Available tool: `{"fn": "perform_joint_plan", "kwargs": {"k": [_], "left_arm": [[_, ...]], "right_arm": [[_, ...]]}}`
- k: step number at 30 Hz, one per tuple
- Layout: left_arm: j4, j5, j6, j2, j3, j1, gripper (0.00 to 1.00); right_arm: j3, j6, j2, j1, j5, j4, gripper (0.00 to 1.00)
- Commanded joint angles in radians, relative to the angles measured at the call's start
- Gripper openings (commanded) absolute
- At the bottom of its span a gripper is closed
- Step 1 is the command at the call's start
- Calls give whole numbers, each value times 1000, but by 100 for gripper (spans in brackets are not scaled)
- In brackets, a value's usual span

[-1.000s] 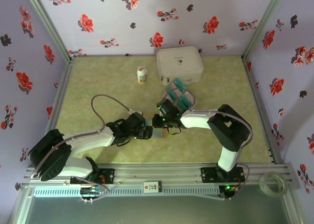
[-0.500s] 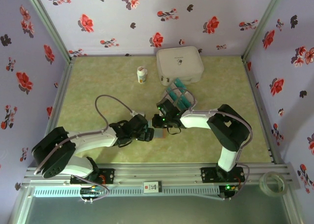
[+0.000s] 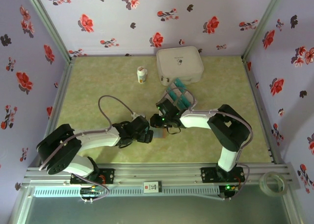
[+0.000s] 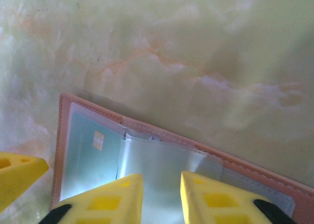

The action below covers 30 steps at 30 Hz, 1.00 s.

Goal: Put the credit cards into the card holder
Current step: Flip over the card slot on the card holder.

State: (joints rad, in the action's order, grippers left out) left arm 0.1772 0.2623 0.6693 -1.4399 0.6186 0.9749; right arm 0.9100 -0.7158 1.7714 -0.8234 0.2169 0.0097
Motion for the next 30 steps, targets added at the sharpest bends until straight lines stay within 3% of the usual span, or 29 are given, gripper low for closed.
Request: {"fn": "perform_joint_plan", "kwargs": {"k": [1,7,30], "left_arm": [[29,35,-15,-8,1,9,100],[28,35,-11,-8,-3,9,100],[24,34,-4,1,-5,10,100]], "right_arm": [[16,12,-59,3,-27,-65,33],[-14,6,-114,16,-60,-74,43],[-43,-40,-32,16,14,30,46]]}}
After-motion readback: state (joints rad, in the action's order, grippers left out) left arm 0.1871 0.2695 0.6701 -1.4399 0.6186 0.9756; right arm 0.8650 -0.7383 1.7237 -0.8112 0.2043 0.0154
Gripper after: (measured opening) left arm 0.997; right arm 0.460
